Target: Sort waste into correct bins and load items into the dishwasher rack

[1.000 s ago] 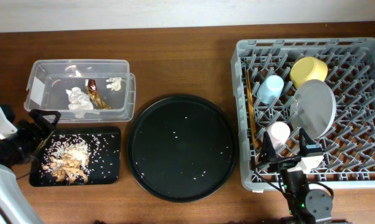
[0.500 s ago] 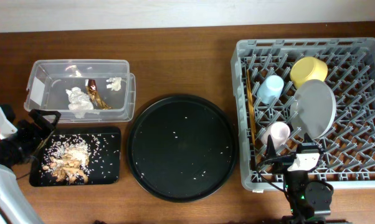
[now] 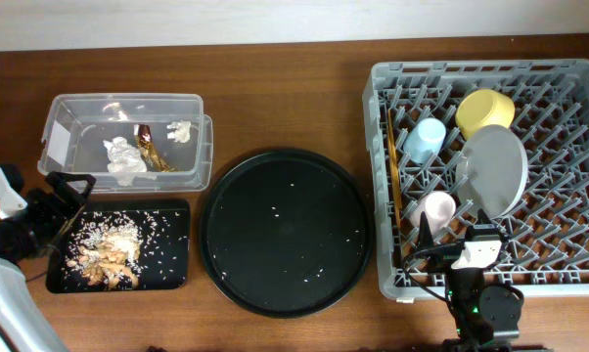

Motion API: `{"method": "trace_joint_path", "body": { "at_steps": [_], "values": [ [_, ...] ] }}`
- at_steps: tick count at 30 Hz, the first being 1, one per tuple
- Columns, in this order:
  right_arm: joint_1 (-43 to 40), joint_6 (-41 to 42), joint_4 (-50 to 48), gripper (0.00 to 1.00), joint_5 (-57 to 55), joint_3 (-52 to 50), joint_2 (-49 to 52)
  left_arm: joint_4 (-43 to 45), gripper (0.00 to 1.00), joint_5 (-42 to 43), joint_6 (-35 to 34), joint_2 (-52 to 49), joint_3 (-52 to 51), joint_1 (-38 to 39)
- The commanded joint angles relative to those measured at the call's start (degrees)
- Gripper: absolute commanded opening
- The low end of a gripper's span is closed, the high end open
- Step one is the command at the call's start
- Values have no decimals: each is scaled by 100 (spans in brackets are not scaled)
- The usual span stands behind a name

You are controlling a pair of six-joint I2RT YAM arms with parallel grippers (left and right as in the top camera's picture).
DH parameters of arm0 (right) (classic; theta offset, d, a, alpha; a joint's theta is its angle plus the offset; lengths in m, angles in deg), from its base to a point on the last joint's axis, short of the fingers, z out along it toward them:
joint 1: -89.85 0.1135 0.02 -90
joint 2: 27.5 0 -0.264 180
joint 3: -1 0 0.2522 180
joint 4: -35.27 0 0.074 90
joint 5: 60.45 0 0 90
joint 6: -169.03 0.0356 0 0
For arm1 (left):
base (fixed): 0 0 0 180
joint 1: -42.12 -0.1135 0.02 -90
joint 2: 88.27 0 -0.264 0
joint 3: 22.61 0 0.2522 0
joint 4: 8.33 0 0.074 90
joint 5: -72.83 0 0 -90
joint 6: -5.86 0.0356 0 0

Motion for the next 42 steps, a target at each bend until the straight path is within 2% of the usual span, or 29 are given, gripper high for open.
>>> {"method": "trace_joint_path", "body": {
  "at_steps": [1, 13, 16, 20, 22, 26, 28, 33, 35, 38, 40, 42],
  "values": [
    [-46, 9, 35, 98, -46, -26, -42, 11, 100, 57, -9, 13, 68, -4],
    [-46, 9, 33, 98, -46, -26, -42, 11, 100, 55, -7, 13, 68, 50],
    [-46, 9, 35, 98, -46, -26, -42, 11, 100, 35, -9, 317, 68, 846],
    [-46, 9, 35, 98, -46, -26, -42, 11, 100, 39, -9, 1115, 68, 2470],
    [-46, 9, 35, 98, -46, -26, -42, 11, 100, 39, -9, 1578, 68, 2935],
    [-46, 9, 35, 98, -46, -26, -42, 9, 100, 44, -9, 2618, 22, 3425],
    [-46, 9, 33, 98, -46, -26, -42, -15, 100, 63, -9, 3217, -319, 3515],
    [-46, 9, 35, 98, -46, -26, -42, 138, 100, -48, -7, 4927, -2498, 3648],
    [-46, 9, 35, 98, -46, -26, -42, 702, 100, -87, -7, 5438, -3324, 3753],
    [-46, 9, 35, 98, -46, -26, -42, 2640, 100, -431, -7, 6004, -4339, 4011],
    [-46, 9, 35, 99, -46, -26, -42, 4168, 100, -1329, -7, 6347, -4931, 4124],
    [-46, 9, 35, 98, -46, -26, -42, 4789, 100, -2002, -7, 6719, -5344, 4124]
  ]
}}
